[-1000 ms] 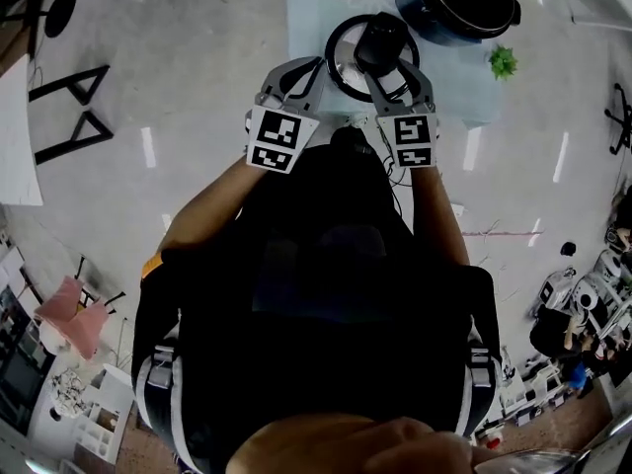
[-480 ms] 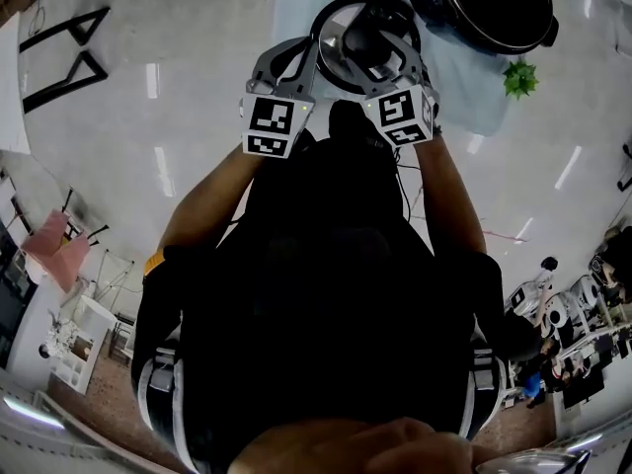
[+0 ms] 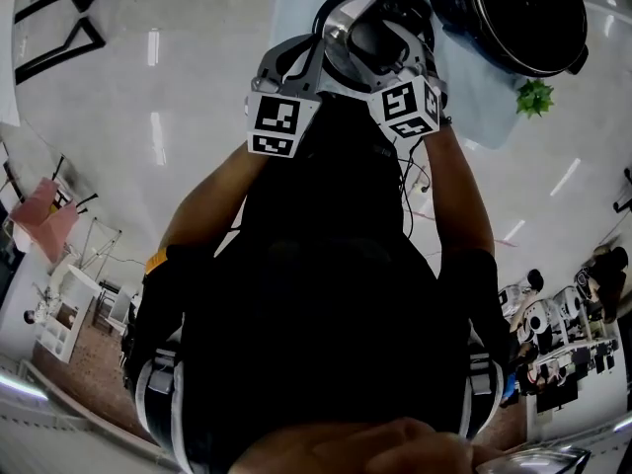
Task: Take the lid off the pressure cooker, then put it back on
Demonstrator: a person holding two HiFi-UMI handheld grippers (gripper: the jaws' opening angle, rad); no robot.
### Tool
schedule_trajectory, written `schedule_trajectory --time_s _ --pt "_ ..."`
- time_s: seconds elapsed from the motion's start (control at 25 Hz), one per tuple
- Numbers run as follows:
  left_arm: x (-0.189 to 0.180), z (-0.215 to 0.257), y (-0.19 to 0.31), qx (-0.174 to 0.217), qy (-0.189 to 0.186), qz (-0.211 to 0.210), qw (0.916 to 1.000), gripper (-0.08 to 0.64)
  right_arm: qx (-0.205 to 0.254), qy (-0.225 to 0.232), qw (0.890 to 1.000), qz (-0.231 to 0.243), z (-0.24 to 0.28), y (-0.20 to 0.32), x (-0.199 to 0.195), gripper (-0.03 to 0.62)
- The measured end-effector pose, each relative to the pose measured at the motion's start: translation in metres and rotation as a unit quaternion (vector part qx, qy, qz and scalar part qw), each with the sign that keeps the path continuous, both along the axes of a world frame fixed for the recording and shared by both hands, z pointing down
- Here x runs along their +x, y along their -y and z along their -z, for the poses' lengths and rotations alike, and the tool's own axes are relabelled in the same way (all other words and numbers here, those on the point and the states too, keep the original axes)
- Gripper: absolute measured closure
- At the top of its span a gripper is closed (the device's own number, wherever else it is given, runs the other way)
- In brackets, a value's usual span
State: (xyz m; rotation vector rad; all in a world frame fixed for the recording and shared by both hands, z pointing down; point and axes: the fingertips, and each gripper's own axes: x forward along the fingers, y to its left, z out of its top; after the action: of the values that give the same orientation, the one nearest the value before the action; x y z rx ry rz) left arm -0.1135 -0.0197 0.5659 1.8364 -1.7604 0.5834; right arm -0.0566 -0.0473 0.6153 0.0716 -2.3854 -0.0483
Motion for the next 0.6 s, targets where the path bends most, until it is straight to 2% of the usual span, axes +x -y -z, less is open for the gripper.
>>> schedule_trajectory --time_s 0.24,0.6 --pt "-0.004 -0.025 -0.001 -0.012 -0.002 0.007 0.9999 0.546 0.006 -0.003 1.000 0.019 -0.018 -0.002 -0.003 0.281" --pt "0.001 -0.038 -0.005 -0.016 -0.014 0.006 0.9997 0.546 -0.011 0.018 1.000 0.011 -0.025 0.001 -0.001 0.282"
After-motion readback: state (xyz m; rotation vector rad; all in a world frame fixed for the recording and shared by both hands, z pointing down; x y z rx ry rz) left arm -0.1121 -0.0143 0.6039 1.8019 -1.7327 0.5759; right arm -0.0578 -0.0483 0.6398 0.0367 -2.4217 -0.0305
